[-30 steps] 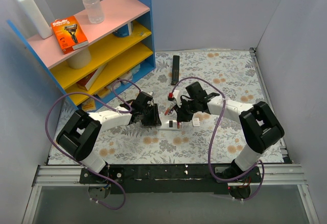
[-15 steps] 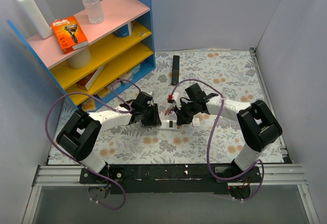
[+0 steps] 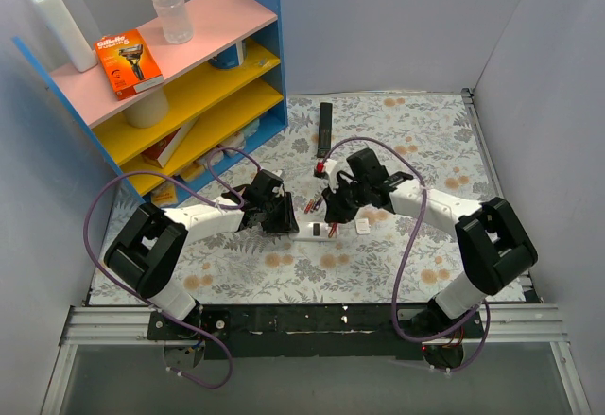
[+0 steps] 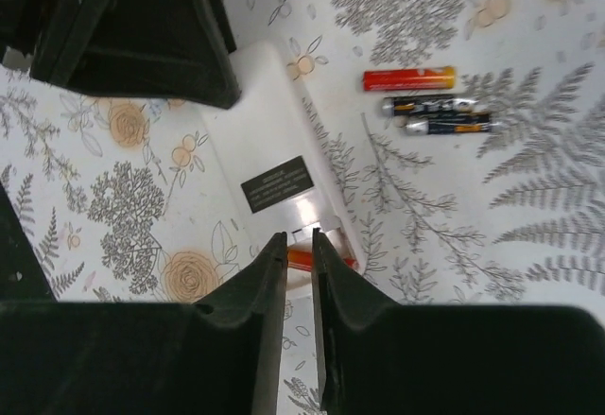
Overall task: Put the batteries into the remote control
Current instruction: Load the battery into the remote control.
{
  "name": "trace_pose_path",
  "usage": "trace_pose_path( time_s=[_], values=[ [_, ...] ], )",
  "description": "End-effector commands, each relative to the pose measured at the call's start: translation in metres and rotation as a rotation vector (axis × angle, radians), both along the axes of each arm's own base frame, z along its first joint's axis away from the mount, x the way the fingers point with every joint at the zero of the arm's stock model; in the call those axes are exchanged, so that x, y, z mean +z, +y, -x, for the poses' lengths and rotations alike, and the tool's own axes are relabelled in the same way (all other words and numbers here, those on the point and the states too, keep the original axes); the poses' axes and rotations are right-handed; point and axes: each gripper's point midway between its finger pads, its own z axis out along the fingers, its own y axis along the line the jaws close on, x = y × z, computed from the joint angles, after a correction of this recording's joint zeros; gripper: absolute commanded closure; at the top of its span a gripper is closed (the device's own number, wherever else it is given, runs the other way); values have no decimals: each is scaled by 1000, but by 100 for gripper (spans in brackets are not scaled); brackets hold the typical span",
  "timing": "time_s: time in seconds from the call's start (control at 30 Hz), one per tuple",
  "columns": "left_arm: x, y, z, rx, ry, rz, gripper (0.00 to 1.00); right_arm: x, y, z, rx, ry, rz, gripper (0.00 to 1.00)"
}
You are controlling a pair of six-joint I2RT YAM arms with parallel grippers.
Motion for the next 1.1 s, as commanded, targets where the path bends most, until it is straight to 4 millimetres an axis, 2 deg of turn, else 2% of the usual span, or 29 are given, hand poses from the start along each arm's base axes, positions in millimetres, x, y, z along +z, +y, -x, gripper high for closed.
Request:
trace_pose_path(
  time_s=[0.0,0.2,0.37,0.6,0.87,1.07],
  values=[
    [12,-3,-6,2,-41,14,67,37,1,-35,-195,-90,-40,75],
    [11,-4,-5,-2,-38,15,67,13,-19,-29,-310,-22,22,71],
    [10,-4,-4,-8,-34,16,67,-2,-22,-23,-329,25,50,71],
    [11,-5,-5,-9,-33,22,67,-8,-14,-18,-316,76,20,71],
    [12,-5,-5,-6,-38,23,67,-21,-16,-15,-307,104,46,72],
    [11,-5,-5,-4,-35,21,67,-21,-13,-11,-282,120,39,78]
  ],
)
